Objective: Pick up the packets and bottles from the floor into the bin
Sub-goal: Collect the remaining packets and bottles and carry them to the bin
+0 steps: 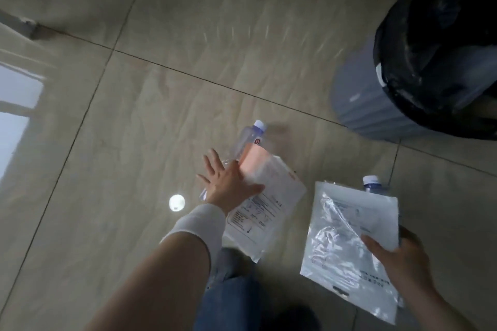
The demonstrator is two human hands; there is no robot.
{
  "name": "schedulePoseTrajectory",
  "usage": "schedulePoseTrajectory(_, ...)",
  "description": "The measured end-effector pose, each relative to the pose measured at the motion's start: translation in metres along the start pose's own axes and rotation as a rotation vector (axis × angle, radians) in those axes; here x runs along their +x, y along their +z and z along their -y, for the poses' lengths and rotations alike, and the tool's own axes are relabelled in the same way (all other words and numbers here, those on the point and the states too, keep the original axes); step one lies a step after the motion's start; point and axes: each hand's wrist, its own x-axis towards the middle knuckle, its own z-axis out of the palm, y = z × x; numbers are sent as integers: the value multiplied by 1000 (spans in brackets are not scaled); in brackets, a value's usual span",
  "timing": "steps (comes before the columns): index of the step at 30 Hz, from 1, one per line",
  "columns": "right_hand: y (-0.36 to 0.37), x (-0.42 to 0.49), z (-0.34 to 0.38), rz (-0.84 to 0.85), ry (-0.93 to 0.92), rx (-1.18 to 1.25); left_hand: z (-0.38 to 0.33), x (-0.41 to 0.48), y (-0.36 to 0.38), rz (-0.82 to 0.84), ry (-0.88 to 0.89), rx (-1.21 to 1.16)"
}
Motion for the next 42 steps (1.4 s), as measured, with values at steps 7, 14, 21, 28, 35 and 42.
schedulePoseTrajectory(7, 27, 35, -34, -7, 22, 129, 7, 34, 34, -164, 47, 203)
schedulePoseTrajectory(14, 44, 35, -61, -10, 75, 148, 10, 36, 41, -257, 74, 253)
schedulePoseTrajectory(21, 46, 25, -68, -10, 132, 190, 2, 30, 38, -212, 70, 248)
schedulePoseTrajectory(28, 38, 17, -67, -28, 176, 239, 7, 17, 33, -172, 34, 166)
schedulePoseTrajectory(35, -4, -27, -44, -36, 245, 238, -11, -59, -6, -135, -59, -85)
schedulePoseTrajectory(42, -136, -121, 30, -160, 265, 210, -102, -205, -80, -147, -64, -182)
